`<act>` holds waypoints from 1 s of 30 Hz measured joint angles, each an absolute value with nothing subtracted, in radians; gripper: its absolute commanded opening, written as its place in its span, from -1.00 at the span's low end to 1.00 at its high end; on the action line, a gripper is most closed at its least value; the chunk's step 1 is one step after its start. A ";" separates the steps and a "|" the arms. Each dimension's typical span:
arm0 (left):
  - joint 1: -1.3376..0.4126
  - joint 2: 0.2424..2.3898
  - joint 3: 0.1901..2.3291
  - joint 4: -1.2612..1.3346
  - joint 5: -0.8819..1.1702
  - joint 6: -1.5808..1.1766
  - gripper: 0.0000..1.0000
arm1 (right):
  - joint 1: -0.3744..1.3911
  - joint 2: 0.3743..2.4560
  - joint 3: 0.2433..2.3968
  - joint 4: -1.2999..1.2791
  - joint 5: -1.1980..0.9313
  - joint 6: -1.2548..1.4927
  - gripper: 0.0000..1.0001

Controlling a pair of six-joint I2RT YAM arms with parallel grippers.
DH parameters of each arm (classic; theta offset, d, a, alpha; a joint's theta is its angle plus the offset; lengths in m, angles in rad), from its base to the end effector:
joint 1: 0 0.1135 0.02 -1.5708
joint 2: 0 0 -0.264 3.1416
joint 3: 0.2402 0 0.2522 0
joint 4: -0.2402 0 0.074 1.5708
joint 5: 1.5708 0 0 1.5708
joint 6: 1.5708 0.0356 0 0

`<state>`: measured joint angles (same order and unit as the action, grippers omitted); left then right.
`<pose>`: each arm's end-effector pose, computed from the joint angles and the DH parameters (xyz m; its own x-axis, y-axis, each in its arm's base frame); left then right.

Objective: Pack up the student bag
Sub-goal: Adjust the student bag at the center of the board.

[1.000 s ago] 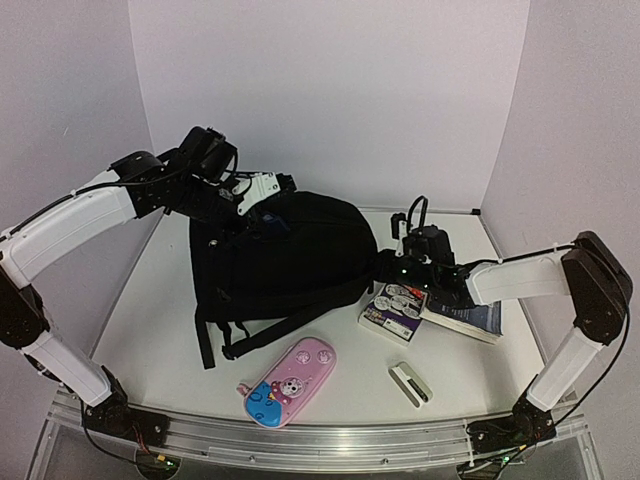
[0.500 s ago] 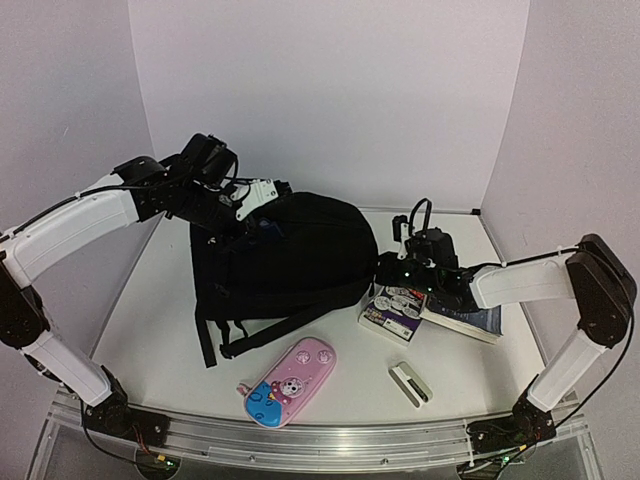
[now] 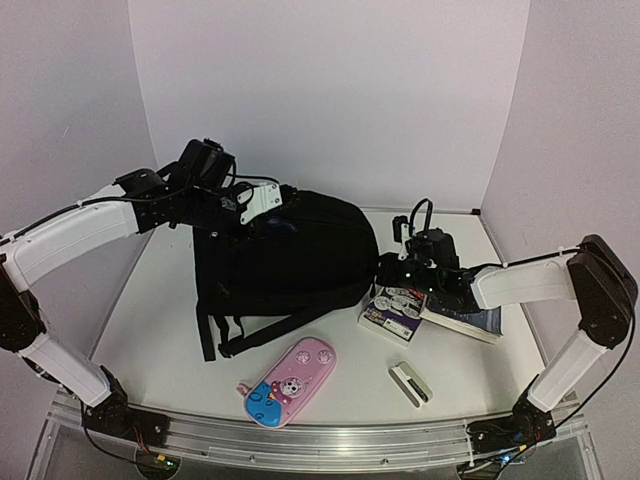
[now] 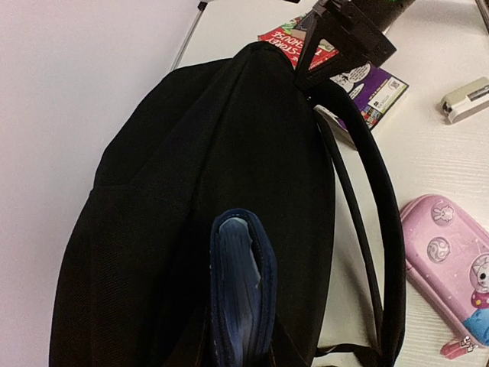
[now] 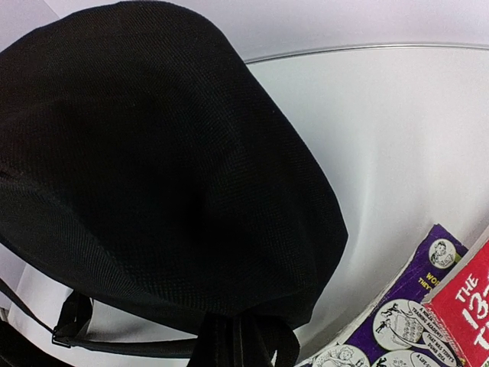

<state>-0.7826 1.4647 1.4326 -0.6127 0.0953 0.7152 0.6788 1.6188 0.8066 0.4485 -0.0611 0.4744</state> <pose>0.2290 -0.2325 0.3623 0.1739 0.7477 -0.6409 0.8501 0.2145 0.4809 0.2688 0.2196 0.2017 -0.5529 0.1398 -0.8215 -0.4705 0.7612 0.4462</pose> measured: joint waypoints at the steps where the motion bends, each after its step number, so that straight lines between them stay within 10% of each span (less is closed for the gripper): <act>1: -0.783 1.463 1.416 -0.597 0.096 0.729 -1.00 | 0.679 1.619 0.806 0.449 -0.062 0.475 -1.00; 30: -0.713 1.428 1.341 -0.453 0.159 0.846 -1.00 | 0.679 1.610 0.781 0.480 -0.114 0.473 -1.00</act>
<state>-0.7126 1.4277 1.3408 -0.4528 0.1586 0.8457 0.6792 1.6103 0.7807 0.4802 -0.1144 0.4731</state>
